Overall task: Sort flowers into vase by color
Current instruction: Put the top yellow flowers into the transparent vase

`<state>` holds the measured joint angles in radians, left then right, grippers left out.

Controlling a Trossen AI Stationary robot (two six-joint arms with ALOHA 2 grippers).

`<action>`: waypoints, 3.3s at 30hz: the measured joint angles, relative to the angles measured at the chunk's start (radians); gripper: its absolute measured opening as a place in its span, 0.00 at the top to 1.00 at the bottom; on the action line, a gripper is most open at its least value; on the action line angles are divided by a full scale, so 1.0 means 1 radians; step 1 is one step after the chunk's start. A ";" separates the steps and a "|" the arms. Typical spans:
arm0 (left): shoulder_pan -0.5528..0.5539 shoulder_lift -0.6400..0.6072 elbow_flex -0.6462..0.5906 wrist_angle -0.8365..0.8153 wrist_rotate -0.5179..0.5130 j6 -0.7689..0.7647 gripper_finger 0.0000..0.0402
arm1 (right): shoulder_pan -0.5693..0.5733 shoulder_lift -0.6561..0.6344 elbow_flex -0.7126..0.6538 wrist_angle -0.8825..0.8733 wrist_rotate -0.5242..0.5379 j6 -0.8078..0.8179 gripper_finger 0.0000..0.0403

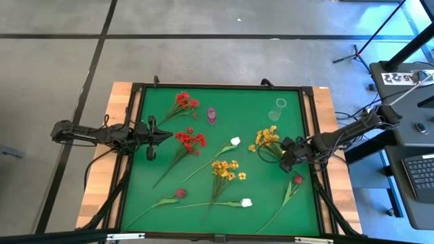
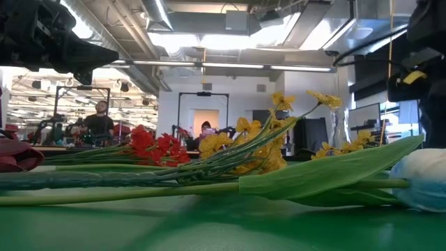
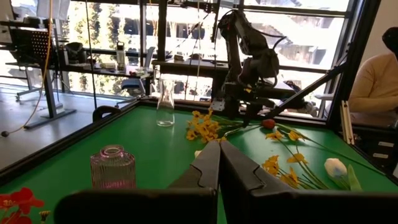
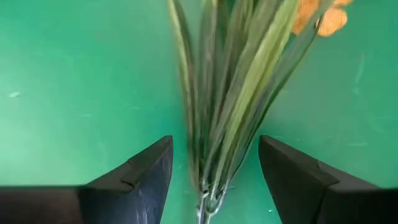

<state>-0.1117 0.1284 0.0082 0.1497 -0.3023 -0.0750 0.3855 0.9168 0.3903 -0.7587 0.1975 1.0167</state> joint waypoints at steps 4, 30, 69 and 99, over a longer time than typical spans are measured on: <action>0.000 0.000 0.000 0.000 0.000 0.000 1.00 | 0.000 0.000 -0.053 0.043 0.034 0.006 0.41; 0.000 0.000 0.000 0.000 0.000 0.000 1.00 | -0.001 -0.001 -0.085 0.060 0.029 0.030 0.66; 0.000 0.000 0.000 0.000 0.000 0.000 1.00 | 0.000 -0.003 0.188 0.301 0.642 -0.425 0.97; 0.000 0.000 0.000 0.000 0.000 0.000 1.00 | -0.001 -0.307 0.203 0.760 0.642 -1.118 0.95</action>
<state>-0.1116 0.1287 0.0082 0.1497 -0.3023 -0.0750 0.3847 0.6102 0.5930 0.0013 0.8392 -0.1011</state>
